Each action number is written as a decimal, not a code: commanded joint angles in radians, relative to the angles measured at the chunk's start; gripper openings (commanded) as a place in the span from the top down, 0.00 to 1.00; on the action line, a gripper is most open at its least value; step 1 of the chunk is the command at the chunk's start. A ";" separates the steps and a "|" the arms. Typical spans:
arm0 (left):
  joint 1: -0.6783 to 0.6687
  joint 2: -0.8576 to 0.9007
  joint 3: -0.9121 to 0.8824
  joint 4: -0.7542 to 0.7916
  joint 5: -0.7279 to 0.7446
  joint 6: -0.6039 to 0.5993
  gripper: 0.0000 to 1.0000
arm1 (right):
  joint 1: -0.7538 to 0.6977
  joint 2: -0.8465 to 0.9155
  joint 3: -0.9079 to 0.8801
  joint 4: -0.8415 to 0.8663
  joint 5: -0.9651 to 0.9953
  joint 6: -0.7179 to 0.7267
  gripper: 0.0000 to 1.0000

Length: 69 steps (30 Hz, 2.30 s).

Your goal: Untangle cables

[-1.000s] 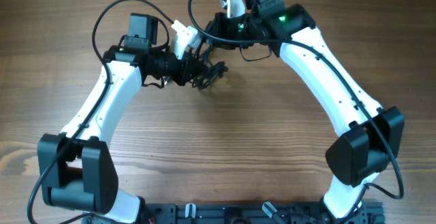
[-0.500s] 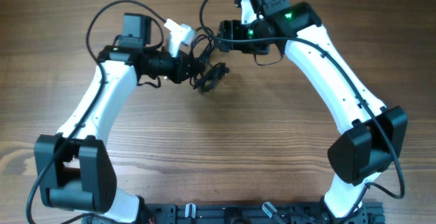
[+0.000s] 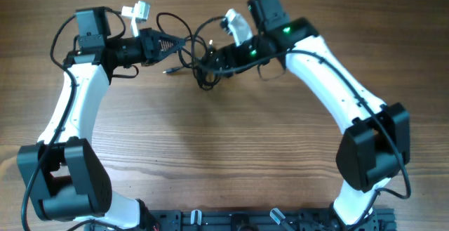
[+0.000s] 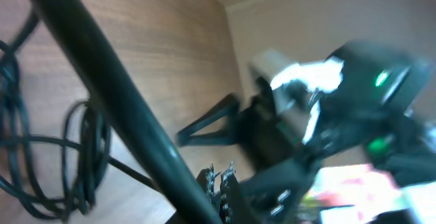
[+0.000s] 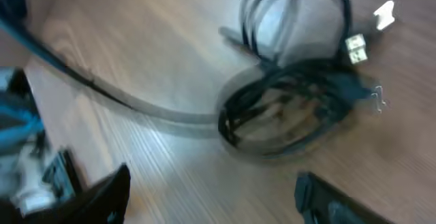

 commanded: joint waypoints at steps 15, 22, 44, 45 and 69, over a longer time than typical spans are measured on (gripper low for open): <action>0.034 -0.012 -0.003 0.039 0.068 -0.262 0.96 | 0.072 0.010 -0.137 0.265 0.108 -0.025 0.35; 0.045 -0.012 -0.003 0.040 0.068 -0.262 0.96 | 0.072 0.010 -0.137 0.259 0.138 -0.013 0.69; 0.045 -0.012 -0.003 -0.260 -0.445 0.117 0.00 | -0.032 -0.252 -0.090 0.129 0.123 0.503 0.96; 0.045 -0.012 -0.003 -0.263 -0.480 0.117 0.00 | -0.042 -0.259 -0.090 0.119 0.118 0.517 0.96; 0.040 -0.011 -0.037 -0.231 -0.775 0.105 0.00 | -0.212 -0.266 -0.116 -0.110 0.714 0.462 0.96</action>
